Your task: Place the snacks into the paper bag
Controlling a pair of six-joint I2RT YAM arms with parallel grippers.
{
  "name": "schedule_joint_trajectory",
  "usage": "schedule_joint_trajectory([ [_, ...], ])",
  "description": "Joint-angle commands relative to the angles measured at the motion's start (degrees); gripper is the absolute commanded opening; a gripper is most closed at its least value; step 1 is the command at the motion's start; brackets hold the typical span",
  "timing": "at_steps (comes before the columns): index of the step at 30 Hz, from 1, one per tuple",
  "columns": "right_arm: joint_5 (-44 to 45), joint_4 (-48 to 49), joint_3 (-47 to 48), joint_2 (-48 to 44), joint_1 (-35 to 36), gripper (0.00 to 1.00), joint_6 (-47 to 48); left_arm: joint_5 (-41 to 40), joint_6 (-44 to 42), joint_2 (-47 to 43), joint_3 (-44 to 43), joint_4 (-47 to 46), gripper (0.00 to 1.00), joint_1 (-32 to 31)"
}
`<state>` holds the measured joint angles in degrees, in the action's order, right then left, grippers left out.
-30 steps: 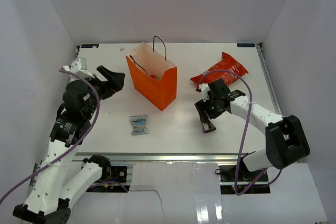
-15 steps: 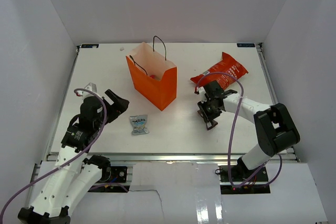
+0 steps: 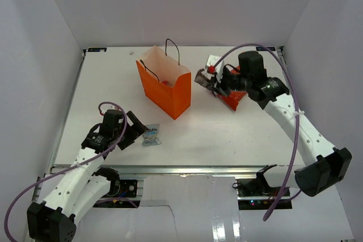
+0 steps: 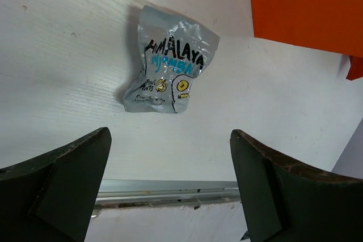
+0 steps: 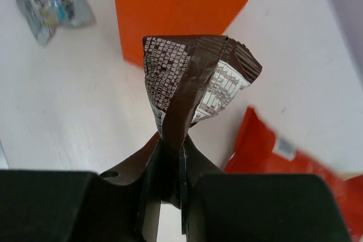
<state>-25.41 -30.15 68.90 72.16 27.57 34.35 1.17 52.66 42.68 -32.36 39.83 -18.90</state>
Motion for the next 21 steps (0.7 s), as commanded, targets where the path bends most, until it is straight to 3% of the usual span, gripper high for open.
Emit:
schedule_joint_trajectory([
  [1, -10.0, 0.01, 15.75, 3.67, 1.25, 0.18, 3.55, 2.78, 0.51, 1.17, 0.45, -1.43, 0.96, -0.18],
  [3, -11.5, -0.61, 22.21, 8.66, 3.01, 0.18, -0.83, 3.14, 0.51, 1.71, 0.89, -1.51, 0.96, -0.18],
  [11, -0.53, -3.86, 50.85, 27.92, 12.67, 0.2, -9.12, 4.54, 0.16, 5.22, 1.33, -2.48, 0.95, -0.18],
  [15, 4.04, -1.85, 52.39, 31.55, 13.91, 0.2, -11.76, 6.04, 0.6, 4.0, 2.3, -3.01, 0.95, -0.18],
  [21, 8.79, 4.13, 45.45, 30.76, 14.18, 0.27, -13.87, 6.3, 1.3, 2.94, 3.18, -3.18, 0.95, -0.18],
])
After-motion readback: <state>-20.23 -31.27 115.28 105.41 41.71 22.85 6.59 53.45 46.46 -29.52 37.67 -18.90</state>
